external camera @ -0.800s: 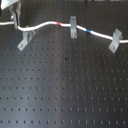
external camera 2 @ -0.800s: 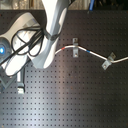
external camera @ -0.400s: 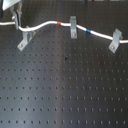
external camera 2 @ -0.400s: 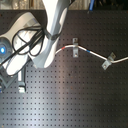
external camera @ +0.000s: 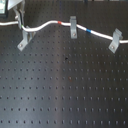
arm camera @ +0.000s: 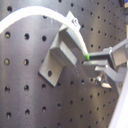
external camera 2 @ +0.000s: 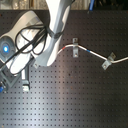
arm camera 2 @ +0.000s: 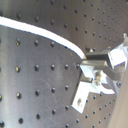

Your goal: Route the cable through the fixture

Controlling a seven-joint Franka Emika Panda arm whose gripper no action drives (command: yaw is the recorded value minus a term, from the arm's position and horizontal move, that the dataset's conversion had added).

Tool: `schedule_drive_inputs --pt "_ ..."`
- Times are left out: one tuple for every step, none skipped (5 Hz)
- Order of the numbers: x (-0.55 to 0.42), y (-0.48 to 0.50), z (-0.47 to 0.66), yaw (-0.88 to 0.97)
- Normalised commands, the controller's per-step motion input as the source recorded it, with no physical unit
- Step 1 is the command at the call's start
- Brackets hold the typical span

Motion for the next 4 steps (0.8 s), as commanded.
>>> schedule_drive_inputs --pt "0.05 -0.105 0.0 -0.42" --pt "-0.007 -0.008 0.0 -0.48" --pt "0.0 0.0 0.0 -0.27" --pt "0.001 0.0 0.04 -0.13"
